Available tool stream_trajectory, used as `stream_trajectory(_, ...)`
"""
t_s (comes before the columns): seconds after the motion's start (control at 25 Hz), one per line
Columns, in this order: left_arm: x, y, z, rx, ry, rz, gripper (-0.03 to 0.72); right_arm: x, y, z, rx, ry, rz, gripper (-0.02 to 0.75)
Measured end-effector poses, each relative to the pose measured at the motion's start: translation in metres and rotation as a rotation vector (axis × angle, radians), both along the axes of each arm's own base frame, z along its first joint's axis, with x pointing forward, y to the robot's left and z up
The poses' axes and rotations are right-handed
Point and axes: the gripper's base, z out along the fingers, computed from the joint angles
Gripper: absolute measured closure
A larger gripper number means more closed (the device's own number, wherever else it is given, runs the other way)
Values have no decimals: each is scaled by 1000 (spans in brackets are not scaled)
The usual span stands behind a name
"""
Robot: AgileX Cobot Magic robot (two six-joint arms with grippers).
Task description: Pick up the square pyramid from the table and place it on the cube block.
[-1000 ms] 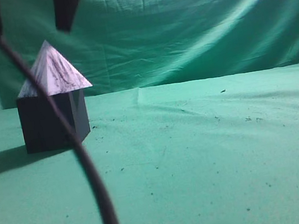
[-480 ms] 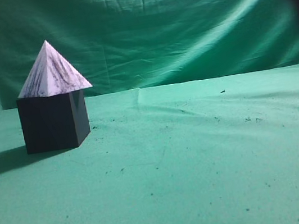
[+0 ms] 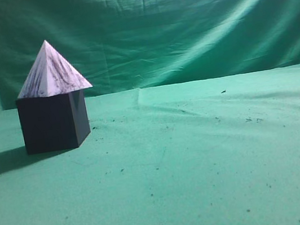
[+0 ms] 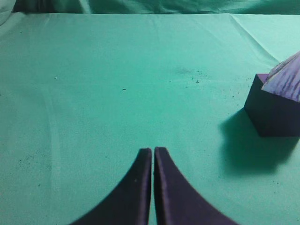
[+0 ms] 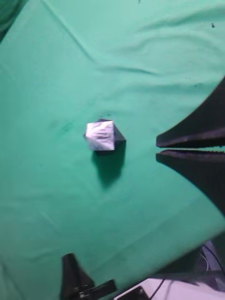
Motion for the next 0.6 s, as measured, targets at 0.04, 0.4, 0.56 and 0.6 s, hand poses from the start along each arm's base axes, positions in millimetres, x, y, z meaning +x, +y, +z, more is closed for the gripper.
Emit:
stream_trajectory(0.04,0,0,0,0,0,0,688,-7,-10,-4,22,-18,-1,738)
stream_trajectory(0.4,0,0,0,0,0,0,688,-69,-92,-60,192,-122,3,738)
stream_trajectory(0.56,0,0,0,0,0,0,688,-91,-121,-77,213,-134,6,738)
stream_trajectory(0.6,0,0,0,0,0,0,688,-96,-127,-81,199,-124,7,738)
